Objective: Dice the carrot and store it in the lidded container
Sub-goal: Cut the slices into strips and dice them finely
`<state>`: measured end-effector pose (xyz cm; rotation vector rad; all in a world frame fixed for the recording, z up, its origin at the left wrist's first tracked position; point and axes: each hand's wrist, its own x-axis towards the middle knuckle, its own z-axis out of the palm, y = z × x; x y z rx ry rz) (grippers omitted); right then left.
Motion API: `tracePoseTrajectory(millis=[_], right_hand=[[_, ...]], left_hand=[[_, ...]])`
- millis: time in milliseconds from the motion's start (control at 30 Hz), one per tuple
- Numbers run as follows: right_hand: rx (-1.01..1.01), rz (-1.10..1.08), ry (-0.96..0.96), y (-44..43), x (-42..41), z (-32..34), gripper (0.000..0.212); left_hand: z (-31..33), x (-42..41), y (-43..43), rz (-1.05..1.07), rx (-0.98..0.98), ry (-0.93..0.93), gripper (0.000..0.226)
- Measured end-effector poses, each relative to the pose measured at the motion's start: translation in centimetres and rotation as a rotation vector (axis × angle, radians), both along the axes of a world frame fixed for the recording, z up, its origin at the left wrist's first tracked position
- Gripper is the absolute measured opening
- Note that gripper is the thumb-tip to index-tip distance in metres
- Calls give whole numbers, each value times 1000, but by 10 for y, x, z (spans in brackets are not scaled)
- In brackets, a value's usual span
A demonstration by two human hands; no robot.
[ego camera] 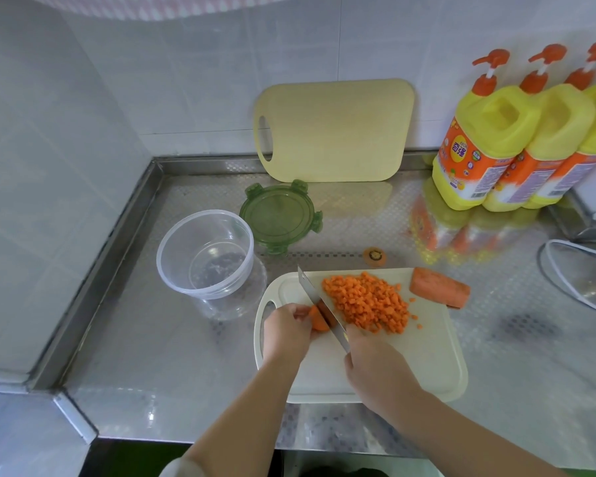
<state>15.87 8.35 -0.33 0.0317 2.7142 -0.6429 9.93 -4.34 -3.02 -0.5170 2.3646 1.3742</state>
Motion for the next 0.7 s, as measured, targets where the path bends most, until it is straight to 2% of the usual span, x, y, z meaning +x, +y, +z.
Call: tracePoseTrajectory(millis=[300, 467, 700], right_hand=[[58, 68, 5, 6, -3, 2, 25], [18, 31, 107, 9, -3, 12, 27], [54, 60, 75, -2, 3, 16, 29]], left_hand=[[-2, -2, 0, 41, 27, -14, 11], [-2, -3, 0, 21, 54, -10, 2], [-1, -5, -1, 35, 56, -47, 9]])
